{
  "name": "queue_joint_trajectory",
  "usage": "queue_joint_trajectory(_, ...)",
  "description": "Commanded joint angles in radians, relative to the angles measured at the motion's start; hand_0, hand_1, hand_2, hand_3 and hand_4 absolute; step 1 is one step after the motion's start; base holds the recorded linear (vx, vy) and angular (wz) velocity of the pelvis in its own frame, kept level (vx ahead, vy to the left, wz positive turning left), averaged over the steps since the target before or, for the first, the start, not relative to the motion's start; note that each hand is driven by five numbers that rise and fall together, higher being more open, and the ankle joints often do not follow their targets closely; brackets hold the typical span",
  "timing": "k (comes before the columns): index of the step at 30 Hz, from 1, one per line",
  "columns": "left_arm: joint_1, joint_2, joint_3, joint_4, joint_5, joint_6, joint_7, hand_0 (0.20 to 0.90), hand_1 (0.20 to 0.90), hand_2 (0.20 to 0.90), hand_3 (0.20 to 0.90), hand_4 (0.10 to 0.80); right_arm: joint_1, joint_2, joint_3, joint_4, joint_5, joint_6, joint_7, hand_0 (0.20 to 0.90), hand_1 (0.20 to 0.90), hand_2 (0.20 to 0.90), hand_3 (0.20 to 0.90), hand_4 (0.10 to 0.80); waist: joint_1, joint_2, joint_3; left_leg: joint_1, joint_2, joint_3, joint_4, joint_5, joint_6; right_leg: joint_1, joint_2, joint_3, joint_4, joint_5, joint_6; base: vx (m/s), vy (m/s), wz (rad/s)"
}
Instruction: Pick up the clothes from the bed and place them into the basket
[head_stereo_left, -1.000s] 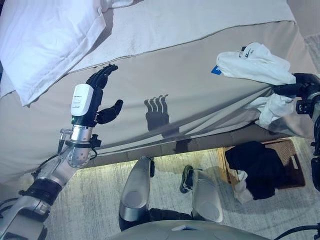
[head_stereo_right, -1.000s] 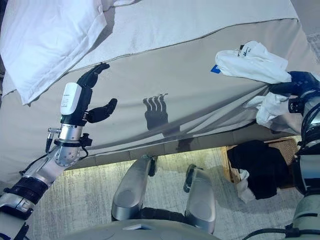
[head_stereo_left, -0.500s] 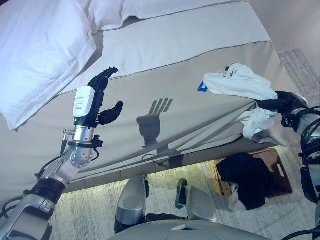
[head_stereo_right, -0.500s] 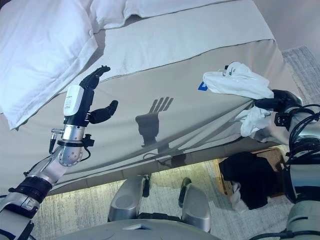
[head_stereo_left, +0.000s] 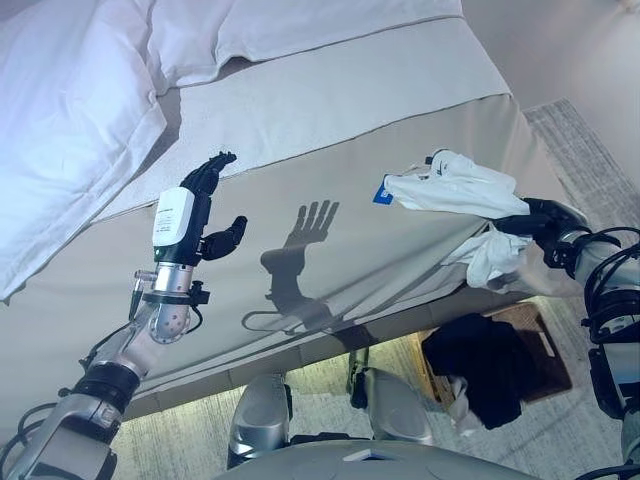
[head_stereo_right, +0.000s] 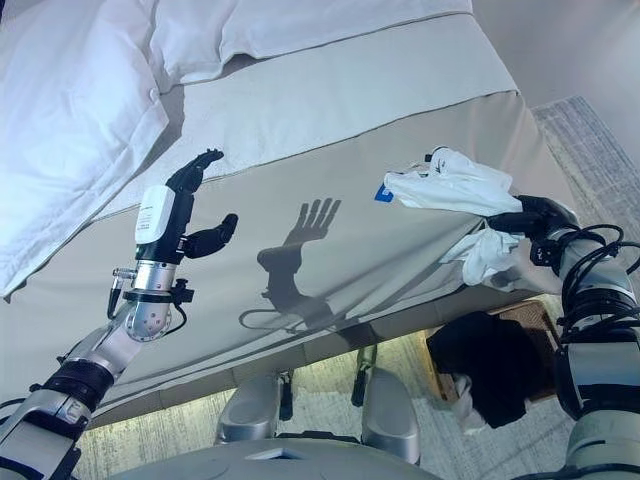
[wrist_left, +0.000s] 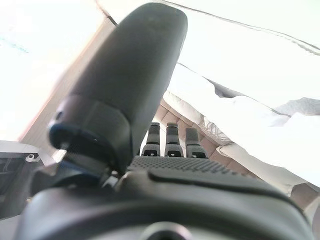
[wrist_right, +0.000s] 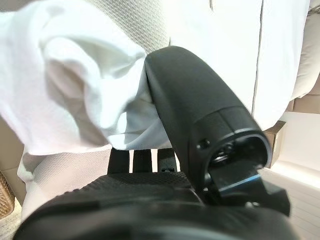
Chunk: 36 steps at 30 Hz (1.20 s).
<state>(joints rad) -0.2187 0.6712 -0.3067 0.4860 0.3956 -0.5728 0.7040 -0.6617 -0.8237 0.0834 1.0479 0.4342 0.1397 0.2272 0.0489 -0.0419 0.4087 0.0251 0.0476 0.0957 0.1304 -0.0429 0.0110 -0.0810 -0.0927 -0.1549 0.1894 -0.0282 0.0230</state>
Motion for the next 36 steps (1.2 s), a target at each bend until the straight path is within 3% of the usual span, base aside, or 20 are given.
queue_joint_trajectory(1,0.062,-0.004,0.025,-0.01,0.003,-0.09,0.075,0.9,0.9,0.9,0.9,0.8,-0.011,-0.081,-0.035,-0.058,0.115,-0.1,-0.012,0.735,0.735,0.735,0.708,0.608,-0.002,-0.023,-0.235,-0.043,-0.021,0.011,0.088,-0.103,0.005,0.031,0.02,0.001,0.056,-0.083,-0.003,0.0,0.0,0.0)
queue_joint_trajectory(2,0.065,-0.007,0.027,-0.008,0.007,-0.091,0.077,0.9,0.9,0.9,0.9,0.8,-0.011,-0.077,-0.035,-0.061,0.113,-0.1,-0.012,0.813,0.813,0.813,0.798,0.698,-0.002,-0.023,-0.237,-0.042,-0.021,0.01,0.085,-0.101,0.004,0.033,0.021,0.001,0.053,-0.082,-0.003,0.0,0.0,0.0)
queue_joint_trajectory(5,0.069,-0.011,0.027,-0.007,0.012,-0.091,0.081,0.9,0.9,0.9,0.9,0.8,-0.008,-0.073,-0.034,-0.067,0.11,-0.099,-0.009,0.542,0.542,0.542,0.483,0.383,0.0,-0.022,-0.244,-0.036,-0.024,0.007,0.07,-0.095,0.003,0.039,0.023,0.001,0.041,-0.078,-0.002,0.0,0.0,0.0)
queue_joint_trajectory(6,0.07,-0.012,0.026,-0.002,0.015,-0.096,0.085,0.9,0.9,0.9,0.9,0.8,-0.009,-0.073,-0.034,-0.066,0.112,-0.103,-0.006,0.3,0.3,0.3,0.2,0.1,0.0,-0.022,-0.245,-0.034,-0.024,0.006,0.067,-0.094,0.003,0.04,0.023,0.001,0.038,-0.077,-0.001,0.0,0.0,0.0)
queue_joint_trajectory(8,0.07,-0.012,0.026,0.0,0.016,-0.095,0.087,0.9,0.9,0.9,0.9,0.8,-0.013,-0.072,-0.031,-0.068,0.112,-0.101,-0.008,0.3,0.3,0.3,0.2,0.1,0.0,-0.021,-0.247,-0.034,-0.024,0.008,0.064,-0.092,0.002,0.041,0.023,0.001,0.034,-0.075,-0.001,0.0,0.0,0.0)
queue_joint_trajectory(10,0.068,-0.011,0.027,-0.001,0.014,-0.095,0.086,0.9,0.9,0.9,0.9,0.8,-0.015,-0.072,-0.032,-0.07,0.111,-0.096,-0.009,0.578,0.578,0.578,0.524,0.424,0.0,-0.021,-0.246,-0.035,-0.025,0.008,0.062,-0.09,0.001,0.041,0.024,-0.001,0.033,-0.074,-0.001,0.0,0.0,0.0)
queue_joint_trajectory(11,0.068,-0.01,0.027,0.0,0.014,-0.094,0.086,0.9,0.9,0.9,0.9,0.8,-0.015,-0.072,-0.032,-0.071,0.111,-0.095,-0.009,0.592,0.592,0.592,0.54,0.44,0.0,-0.021,-0.246,-0.035,-0.025,0.008,0.062,-0.09,0.001,0.041,0.024,-0.001,0.032,-0.073,-0.001,0.0,0.0,0.0)
queue_joint_trajectory(12,0.067,-0.011,0.026,-0.001,0.012,-0.091,0.084,0.9,0.9,0.9,0.9,0.8,-0.014,-0.069,-0.033,-0.073,0.108,-0.095,-0.011,0.7,0.7,0.7,0.667,0.567,0.0,-0.021,-0.246,-0.034,-0.025,0.007,0.059,-0.089,0.001,0.042,0.025,-0.001,0.031,-0.073,0.0,0.0,0.0,0.0)
queue_joint_trajectory(13,0.067,-0.01,0.027,-0.001,0.012,-0.092,0.083,0.9,0.9,0.9,0.9,0.8,-0.013,-0.068,-0.033,-0.073,0.107,-0.095,-0.012,0.733,0.733,0.733,0.705,0.605,0.0,-0.021,-0.247,-0.033,-0.025,0.007,0.059,-0.089,0.001,0.042,0.025,0.0,0.031,-0.073,0.0,0.0,0.0,0.0)
queue_joint_trajectory(14,0.068,-0.009,0.029,-0.003,0.011,-0.092,0.078,0.9,0.9,0.9,0.9,0.8,-0.011,-0.064,-0.033,-0.074,0.109,-0.095,-0.016,0.9,0.9,0.9,0.9,0.8,0.001,-0.021,-0.247,-0.032,-0.025,0.007,0.056,-0.088,0.001,0.044,0.025,-0.001,0.029,-0.073,0.001,0.0,0.0,0.0)
queue_joint_trajectory(18,0.075,-0.008,0.029,0.0,0.014,-0.1,0.082,0.9,0.9,0.9,0.9,0.8,-0.008,-0.065,-0.034,-0.072,0.117,-0.096,-0.008,0.9,0.9,0.9,0.9,0.8,0.002,-0.021,-0.247,-0.026,-0.024,0.006,0.05,-0.085,0.001,0.049,0.026,-0.002,0.024,-0.072,0.0,0.0,0.0,0.0)
queue_joint_trajectory(19,0.077,-0.01,0.03,-0.002,0.015,-0.099,0.081,0.9,0.9,0.9,0.9,0.8,-0.008,-0.064,-0.034,-0.078,0.117,-0.093,-0.004,0.486,0.486,0.486,0.417,0.317,0.001,-0.021,-0.247,-0.026,-0.024,0.006,0.05,-0.085,0.0,0.05,0.026,-0.002,0.023,-0.071,0.0,0.0,0.0,0.0)
queue_joint_trajectory(20,0.077,-0.011,0.031,-0.003,0.017,-0.098,0.081,0.9,0.9,0.9,0.9,0.8,-0.008,-0.064,-0.034,-0.082,0.118,-0.092,-0.004,0.3,0.3,0.3,0.2,0.1,0.001,-0.021,-0.247,-0.026,-0.024,0.006,0.05,-0.085,0.0,0.05,0.026,-0.002,0.023,-0.072,0.0,0.0,0.0,0.0)
queue_joint_trajectory(36,0.094,-0.008,0.03,0.014,0.025,-0.08,0.062,0.9,0.9,0.9,0.9,0.8,0.008,-0.11,-0.049,-0.149,0.111,-0.173,-0.054,0.3,0.3,0.3,0.2,0.1,-0.018,-0.02,-0.27,0.006,-0.019,0.009,-0.002,-0.064,-0.01,0.073,0.03,0.008,-0.018,-0.052,0.011,0.006,0.003,0.0)
